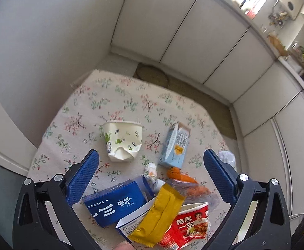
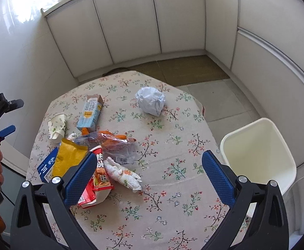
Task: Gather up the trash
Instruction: 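Move both tools toward the trash items on the table, then grasp the white paper cup with the left tool while the right tool grasps the red noodle cup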
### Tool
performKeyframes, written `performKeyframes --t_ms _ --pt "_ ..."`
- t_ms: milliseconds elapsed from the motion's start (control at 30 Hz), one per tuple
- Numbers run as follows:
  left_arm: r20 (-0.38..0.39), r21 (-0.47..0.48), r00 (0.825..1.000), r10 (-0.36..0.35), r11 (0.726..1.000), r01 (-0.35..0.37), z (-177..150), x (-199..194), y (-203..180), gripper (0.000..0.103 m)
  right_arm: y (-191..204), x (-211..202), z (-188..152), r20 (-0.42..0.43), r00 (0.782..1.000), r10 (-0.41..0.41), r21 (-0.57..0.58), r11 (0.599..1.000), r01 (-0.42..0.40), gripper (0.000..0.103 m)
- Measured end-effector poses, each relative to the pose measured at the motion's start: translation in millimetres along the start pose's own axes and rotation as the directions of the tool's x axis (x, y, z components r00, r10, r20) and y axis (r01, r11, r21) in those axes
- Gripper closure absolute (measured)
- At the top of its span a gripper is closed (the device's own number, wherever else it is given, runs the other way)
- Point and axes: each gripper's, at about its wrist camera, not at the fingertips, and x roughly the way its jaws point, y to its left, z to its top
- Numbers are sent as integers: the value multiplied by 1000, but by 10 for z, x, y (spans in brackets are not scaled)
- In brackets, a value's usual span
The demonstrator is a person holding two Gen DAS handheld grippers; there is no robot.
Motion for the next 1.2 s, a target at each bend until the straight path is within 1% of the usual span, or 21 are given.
performKeyframes --t_ms 33,100,133,200,233,300,367,500,533,567,600,667,767,833,900,1000,1067,1100,1200 --pt "-36 7 998 57 998 -57 28 185 31 7 -36 81 6 -28 1000 -5 6 1000 5 5" --pt "-59 22 991 122 992 -121 58 451 67 7 -80 158 21 -39 999 -1 14 1000 2 5" --pt "-84 40 985 153 988 -150 64 618 78 7 -93 186 30 -39 999 -8 16 1000 8 5" --pt "-135 48 977 166 986 -161 92 904 100 7 -119 236 54 -50 999 -14 16 1000 15 5" --pt "-155 41 974 167 986 -163 120 1023 122 7 -127 265 62 -59 998 -12 17 1000 13 5" --pt "-180 16 965 188 982 -188 166 1235 185 7 -147 308 72 -73 997 -8 17 1000 9 5" --pt "-205 -18 959 194 979 -202 226 1412 278 7 -166 339 72 -83 997 -7 12 1000 8 5" --pt "-261 -85 959 114 986 -141 237 1616 396 8 -195 386 79 -87 996 -11 -1 1000 10 5" --pt "-258 -97 961 97 987 -126 228 1618 411 15 -204 399 79 -87 996 -16 -6 1000 15 5" --pt "-256 -103 963 80 989 -110 220 1594 420 26 -207 420 83 -86 996 -14 -4 1000 14 5" --pt "-253 -109 966 57 990 -87 214 1576 424 26 -215 434 86 -88 996 -18 -4 1000 18 5" --pt "-226 -100 974 24 994 -48 219 1481 409 31 -232 453 90 -92 996 -19 4 1000 20 5" --pt "-185 -45 983 19 999 -27 221 1245 327 33 -235 468 102 -95 995 9 28 1000 -6 5" --pt "-162 -38 987 -5 999 -1 198 1038 308 33 -217 472 101 -102 994 39 43 998 -34 5" --pt "-126 -27 992 -23 999 20 164 780 252 33 -188 484 97 -111 992 63 55 997 -57 5" --pt "-44 9 997 -64 998 65 24 249 103 33 -127 549 83 -145 983 111 76 992 -101 5" --pt "6 28 996 -88 996 88 -100 -45 -16 33 -79 630 54 -184 969 163 109 983 -145 5" --pt "37 38 993 -108 994 107 -188 -247 -37 33 -51 682 29 -210 957 198 135 976 -172 5" --pt "107 47 984 -143 989 138 -428 -653 -107 32 63 817 -68 -276 911 306 210 944 -253 5"
